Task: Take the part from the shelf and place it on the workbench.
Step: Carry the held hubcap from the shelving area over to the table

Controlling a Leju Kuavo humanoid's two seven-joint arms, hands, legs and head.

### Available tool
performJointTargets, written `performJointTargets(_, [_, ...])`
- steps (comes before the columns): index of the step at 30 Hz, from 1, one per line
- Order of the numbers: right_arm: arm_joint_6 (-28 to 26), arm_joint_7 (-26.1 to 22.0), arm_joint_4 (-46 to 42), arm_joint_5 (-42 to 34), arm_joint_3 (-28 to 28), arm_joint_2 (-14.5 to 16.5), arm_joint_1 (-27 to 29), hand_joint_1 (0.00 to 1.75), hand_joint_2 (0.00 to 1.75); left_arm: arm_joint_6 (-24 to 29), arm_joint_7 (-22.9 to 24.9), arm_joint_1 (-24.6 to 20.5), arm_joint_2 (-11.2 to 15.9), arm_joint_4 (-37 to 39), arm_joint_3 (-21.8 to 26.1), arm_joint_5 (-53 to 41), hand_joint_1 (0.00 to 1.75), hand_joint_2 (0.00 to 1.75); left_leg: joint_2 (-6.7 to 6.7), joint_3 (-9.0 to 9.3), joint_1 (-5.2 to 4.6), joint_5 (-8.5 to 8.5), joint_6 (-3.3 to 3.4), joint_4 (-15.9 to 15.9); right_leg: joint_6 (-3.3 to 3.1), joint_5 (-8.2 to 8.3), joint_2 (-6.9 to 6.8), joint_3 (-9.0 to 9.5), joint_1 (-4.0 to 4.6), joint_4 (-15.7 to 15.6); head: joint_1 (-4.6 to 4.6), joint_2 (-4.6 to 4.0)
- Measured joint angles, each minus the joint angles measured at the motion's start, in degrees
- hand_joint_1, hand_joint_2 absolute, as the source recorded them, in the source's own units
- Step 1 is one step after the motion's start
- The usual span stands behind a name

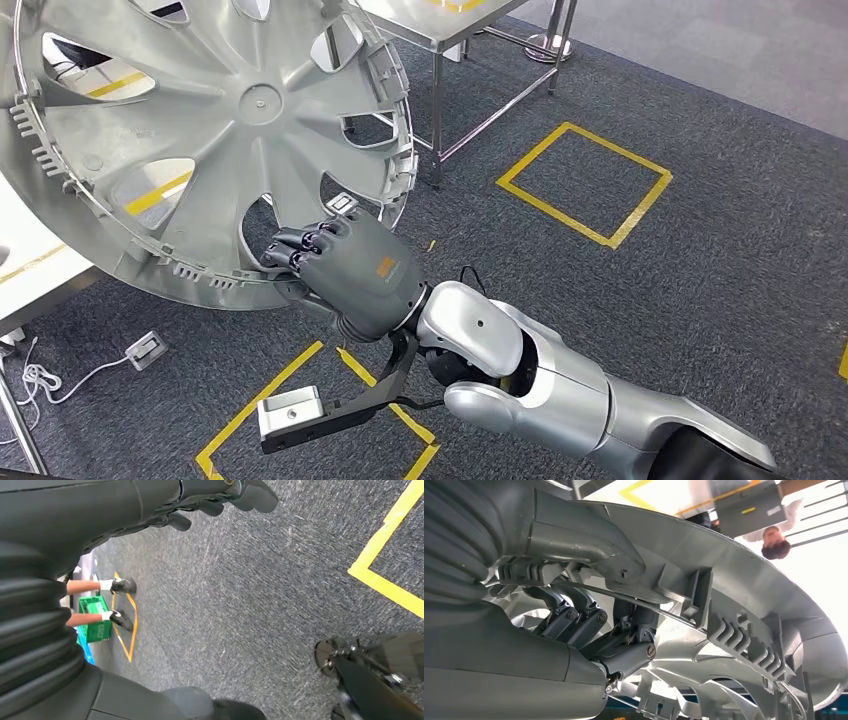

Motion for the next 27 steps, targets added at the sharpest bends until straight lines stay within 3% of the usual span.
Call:
performJointTargets(2, [0.0, -0.1, 0.0, 0.0, 0.0, 0.0, 0.0, 1.75, 1.75, 0.0, 0.0, -0.2, 0.0, 0.0, 0.0, -0.1, 0.0, 1.75, 0.56, 1.45, -0.31, 0.39, 0.91, -2.9, 0.51, -0.19, -0.81, -0.03, 0.34, 0.2, 0.1, 0.0])
performJointTargets(4, [0.0, -0.1, 0.0, 0.0, 0.0, 0.0, -0.1, 1.75, 1.75, 0.0, 0.0, -0.1, 0.0, 0.0, 0.0, -0.2, 0.0, 1.75, -0.55, 1.33, -0.28, 0.6, 1.75, -2.9, 1.09, -0.38, -1.4, 0.02, 0.32, 0.3, 0.16, 0.0])
performJointTargets(6, [0.0, -0.1, 0.0, 0.0, 0.0, -0.1, -0.1, 1.75, 1.75, -0.1, 0.0, -0.1, 0.0, 0.0, 0.0, -0.2, 0.0, 1.75, -1.44, 1.32, -0.08, 0.82, 2.43, -3.1, 1.87, -1.79, 0.11, -0.7, 0.06, 2.2, 0.2, 0.0])
performJointTargets(8, [0.0, -0.1, 0.0, 0.0, 0.0, -0.2, 0.0, 1.75, 1.75, -0.2, 0.0, -0.4, -0.1, 0.0, 0.0, -0.3, 0.0, 1.75, -2.39, 1.18, 0.07, 0.98, 2.88, -3.2, 2.44, -5.18, 2.56, -3.69, -0.19, 8.6, 0.28, 0.0])
performJointTargets(9, [0.0, -0.1, 0.0, 0.0, 0.0, -0.3, 0.1, 1.75, 1.75, -0.2, 0.0, -0.4, -0.1, 0.0, 0.0, -0.4, 0.0, 1.75, -2.94, 1.07, 0.08, 1.02, 2.99, -3.1, 2.56, -6.86, 3.15, -5.66, -0.23, 12.7, 0.31, 0.0])
performJointTargets(10, [0.0, -0.1, 0.0, 0.0, 0.0, -0.4, 0.2, 1.75, 1.75, -0.2, 0.0, -0.5, -0.1, 0.0, 0.0, -0.4, 0.0, 1.75, -3.53, 0.98, 0.06, 1.05, 3.03, -3.1, 2.6, -7.76, 3.36, -7.22, -0.25, 15.7, 0.32, 0.0])
performJointTargets(11, [0.0, -0.1, 0.0, 0.0, 0.0, -0.5, 0.3, 1.75, 1.75, -0.2, 0.0, -0.5, -0.1, 0.0, 0.0, -0.4, 0.0, 1.75, -4.13, 0.92, 0.06, 1.06, 3.03, -3.0, 2.55, -7.58, 3.42, -7.86, -0.26, 16.8, 0.33, 0.0])
performJointTargets(12, [0.0, -0.1, 0.0, 0.0, 0.0, -0.6, 0.3, 1.75, 1.75, -0.3, 0.0, -0.4, -0.1, 0.0, 0.0, -0.4, 0.0, 1.75, -4.77, 0.9, 0.06, 1.08, 3.0, -2.9, 2.41, -6.28, 3.52, -7.35, -0.27, 15.6, 0.34, 0.0])
performJointTargets(13, [0.0, 0.0, 0.0, 0.0, 0.0, -0.7, 0.3, 1.75, 1.75, -0.3, 0.0, -0.4, -0.1, 0.0, 0.0, -0.4, 0.0, 1.75, -5.41, 0.91, 0.07, 1.11, 2.94, -2.8, 2.19, -4.27, 3.84, -5.83, -0.29, 12.3, 0.34, 0.0])
performJointTargets(15, [0.0, 0.0, 0.0, 0.0, 0.0, -0.7, 0.2, 1.75, 1.75, -0.3, 0.0, -0.5, -0.2, 0.0, 0.0, -0.4, 0.0, 1.75, -6.55, 0.74, 0.1, 1.23, 2.58, -2.7, 1.7, -0.98, 5.9, -2.2, -0.32, 4.3, 0.34, 0.0])
performJointTargets(17, [0.0, -0.1, 0.0, 0.0, 0.0, -0.8, 0.2, 1.75, 1.75, -0.3, 0.0, -0.6, -0.2, 0.0, -0.1, -0.5, 0.0, 1.75, -7.47, 0.38, 0.19, 1.48, 1.85, -2.8, 1.4, -0.17, 7.23, -0.75, -0.19, 0.8, 0.37, 0.0])
performJointTargets(19, [0.0, 0.0, 0.0, 0.1, 0.0, -0.8, 0.1, 1.75, 1.75, -0.3, 0.0, -0.5, 0.0, 0.0, -0.1, -0.5, 0.0, 1.75, -8.28, 0.11, 0.32, 1.81, 0.98, -3.1, 0.92, 0.05, 6.37, -0.65, -0.09, 0.4, 0.42, 0.0])
performJointTargets(20, [0.0, 0.0, 0.0, 0.1, 0.0, -0.7, 0.1, 1.75, 1.75, -0.3, 0.1, -0.4, 0.0, 0.0, -0.1, -0.5, 0.0, 1.75, -7.81, -0.08, 0.31, 1.72, 0.65, -3.0, 0.54, 0.24, 5.83, -0.45, -0.15, 0.1, 0.39, 0.0])
performJointTargets(22, [-0.1, 0.1, 0.0, 0.1, 0.0, -0.7, 0.1, 1.75, 1.75, -0.3, 0.2, -0.5, 0.0, 0.1, -0.1, -0.5, 0.0, 1.75, -5.32, -1.57, 0.18, -0.16, 0.21, 0.0, -0.22, 0.61, 4.62, -0.05, -0.37, -0.5, 0.11, 0.0])
performJointTargets(23, [-0.1, 0.1, 0.0, 0.2, 0.0, -0.7, 0.1, 1.75, 1.75, -0.3, 0.2, -0.5, 0.0, 0.1, -0.1, -0.5, 0.0, 1.75, -3.84, -3.03, 0.15, -1.89, 0.05, 3.2, -0.44, 0.64, 4.02, 0.02, -0.32, -0.5, -0.02, 0.0])
performJointTargets(25, [-0.1, 0.0, 0.0, 0.3, 0.0, -0.7, 0.2, 1.75, 1.75, -0.3, 0.4, -0.6, 0.0, 0.1, -0.1, -0.5, 0.0, 1.75, -2.78, -6.28, 0.22, -4.83, -0.27, 10.3, -0.66, 0.56, 2.79, 0.02, -0.23, -0.5, -0.11, 0.0])
performJointTargets(26, [-0.1, 0.0, 0.0, 0.3, 0.0, -0.7, 0.2, 1.75, 1.75, -0.3, 0.5, -0.6, 0.0, 0.1, -0.1, -0.6, 0.0, 1.75, -2.65, -7.06, 0.24, -5.09, -0.37, 12.0, -0.68, 0.49, 2.18, 0.02, -0.21, -0.5, -0.11, 0.0])
performJointTargets(27, [-0.1, 0.1, 0.0, 0.3, 0.0, -0.7, 0.2, 1.75, 1.75, -0.3, 0.5, -0.5, 0.0, 0.1, -0.1, -0.6, 0.0, 1.75, -2.5, -6.72, 0.24, -4.28, -0.43, 11.5, -0.64, 0.41, 1.61, 0.04, -0.22, -0.4, -0.11, 0.0])
